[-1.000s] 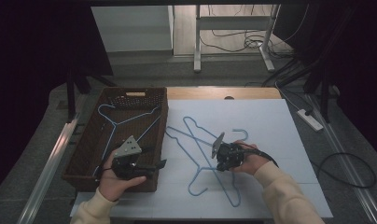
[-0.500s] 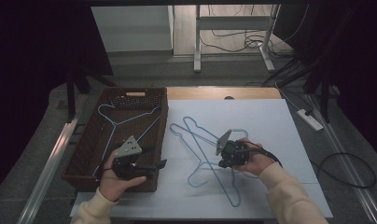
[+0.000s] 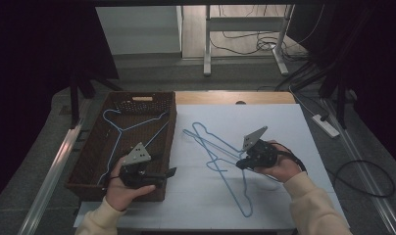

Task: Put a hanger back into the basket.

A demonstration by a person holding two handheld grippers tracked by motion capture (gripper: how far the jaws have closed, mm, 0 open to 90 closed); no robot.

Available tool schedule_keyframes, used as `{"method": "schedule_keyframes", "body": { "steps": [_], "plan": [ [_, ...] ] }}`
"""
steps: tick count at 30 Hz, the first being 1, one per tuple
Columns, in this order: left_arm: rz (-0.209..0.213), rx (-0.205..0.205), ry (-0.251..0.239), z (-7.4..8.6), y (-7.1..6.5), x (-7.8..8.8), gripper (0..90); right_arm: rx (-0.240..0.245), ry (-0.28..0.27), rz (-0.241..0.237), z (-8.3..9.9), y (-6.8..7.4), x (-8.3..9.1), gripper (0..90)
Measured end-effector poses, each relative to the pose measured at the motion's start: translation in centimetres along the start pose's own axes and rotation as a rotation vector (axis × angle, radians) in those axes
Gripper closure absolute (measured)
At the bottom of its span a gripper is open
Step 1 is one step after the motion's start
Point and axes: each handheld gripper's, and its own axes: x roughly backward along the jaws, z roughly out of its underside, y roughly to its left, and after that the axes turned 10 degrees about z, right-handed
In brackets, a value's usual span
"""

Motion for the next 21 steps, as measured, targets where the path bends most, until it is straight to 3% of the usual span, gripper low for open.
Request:
{"method": "schedule_keyframes", "body": {
  "steps": [5,9,21],
  "plan": [
    [0.001,-0.013,0.005,-0.4,-0.1,-0.4,27.8,-0.032,-0.041,-0.006,0.3,-0.2,0.9,88.2],
    [0.006,-0.042,0.010,-1.5,-0.3,-1.1,28.5,-0.050,-0.055,0.000,0.7,-0.5,1.5,88.3],
    [0.027,-0.070,0.016,-3.7,-0.5,-2.3,28.7,-0.106,-0.116,0.010,2.0,-1.1,4.0,88.3]
  ]
}}
